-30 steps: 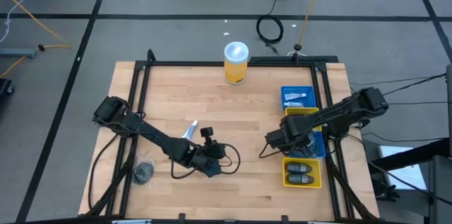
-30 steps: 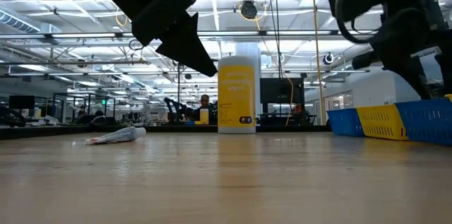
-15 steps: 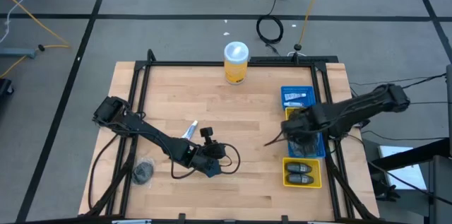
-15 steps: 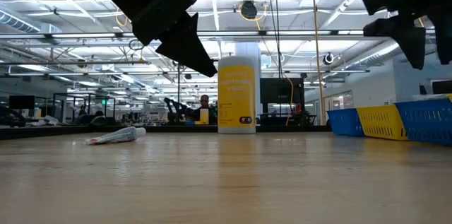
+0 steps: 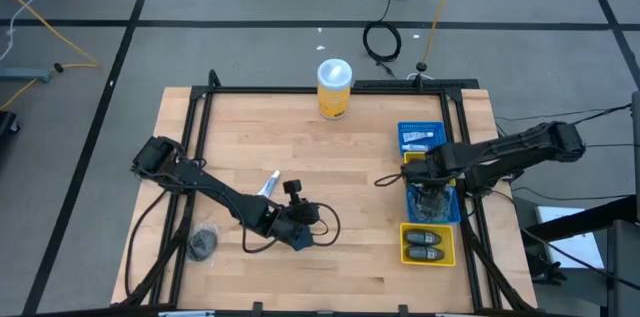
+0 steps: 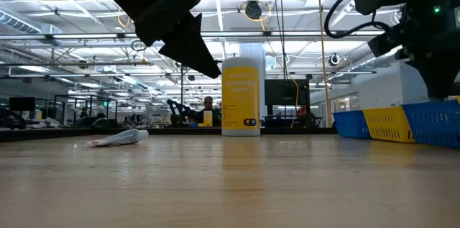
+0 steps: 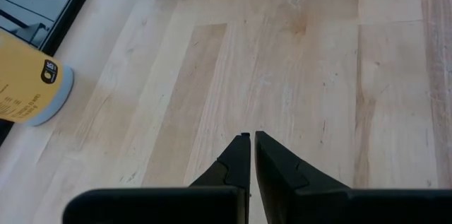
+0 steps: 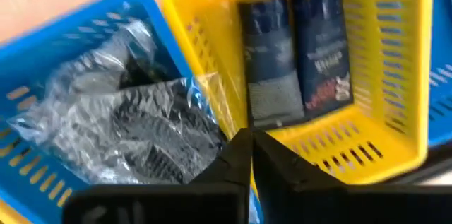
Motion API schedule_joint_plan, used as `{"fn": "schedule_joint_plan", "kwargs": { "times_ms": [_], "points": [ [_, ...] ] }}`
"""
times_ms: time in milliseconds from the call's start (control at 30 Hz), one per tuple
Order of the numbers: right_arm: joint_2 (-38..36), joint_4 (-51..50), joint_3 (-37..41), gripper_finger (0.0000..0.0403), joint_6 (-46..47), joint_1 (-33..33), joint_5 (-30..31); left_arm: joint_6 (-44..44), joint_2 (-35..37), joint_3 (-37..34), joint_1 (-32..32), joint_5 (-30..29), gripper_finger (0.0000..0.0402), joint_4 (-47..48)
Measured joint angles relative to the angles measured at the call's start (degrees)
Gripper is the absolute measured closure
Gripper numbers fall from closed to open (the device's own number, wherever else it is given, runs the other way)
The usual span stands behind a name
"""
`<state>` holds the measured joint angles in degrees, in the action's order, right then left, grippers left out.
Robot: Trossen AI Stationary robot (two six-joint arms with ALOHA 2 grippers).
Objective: Pick & Place Travel size toiletries
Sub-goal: Put the black hairbrush into the bottom blue bin
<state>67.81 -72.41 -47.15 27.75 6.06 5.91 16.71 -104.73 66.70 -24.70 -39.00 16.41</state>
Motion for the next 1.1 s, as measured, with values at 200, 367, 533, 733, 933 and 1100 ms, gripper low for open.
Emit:
{"fn": "schedule_joint_plan", "kwargs": {
  "times_ms": [200, 367, 533, 733, 933, 1100],
  "points": [
    [-0.1, 5.8, 0.1, 0.0392, -3.4, 1.3, -9.0, 0.1, 0.0, 0.0, 0.3, 0.0, 0.0380, 0.0],
    [-0.1, 6.4, 0.1, 0.0401, -5.3, 1.5, -8.8, 0.1, 0.0, 0.0, 0.3, 0.0, 0.0380, 0.0],
    [-0.2, 5.4, 0.1, 0.0402, -4.0, 1.5, -8.4, 0.1, 0.0, 0.0, 0.2, 0.0, 0.0380, 0.0],
    [-1.4, 12.3, 0.2, 0.0402, -1.9, 4.7, -4.2, 0.2, 0.0, 0.0, -0.1, 0.0, 0.0380, 1.5],
    [-1.5, 45.6, 2.9, 0.0402, -7.5, 12.6, 4.5, 7.3, 3.4, 0.1, -4.1, -5.4, 0.0380, 15.1],
    [-0.3, 86.6, 13.2, 0.0402, -21.3, 17.2, 4.5, 20.8, 8.1, 0.1, -8.0, -3.0, 0.0380, 32.4]
  ]
}}
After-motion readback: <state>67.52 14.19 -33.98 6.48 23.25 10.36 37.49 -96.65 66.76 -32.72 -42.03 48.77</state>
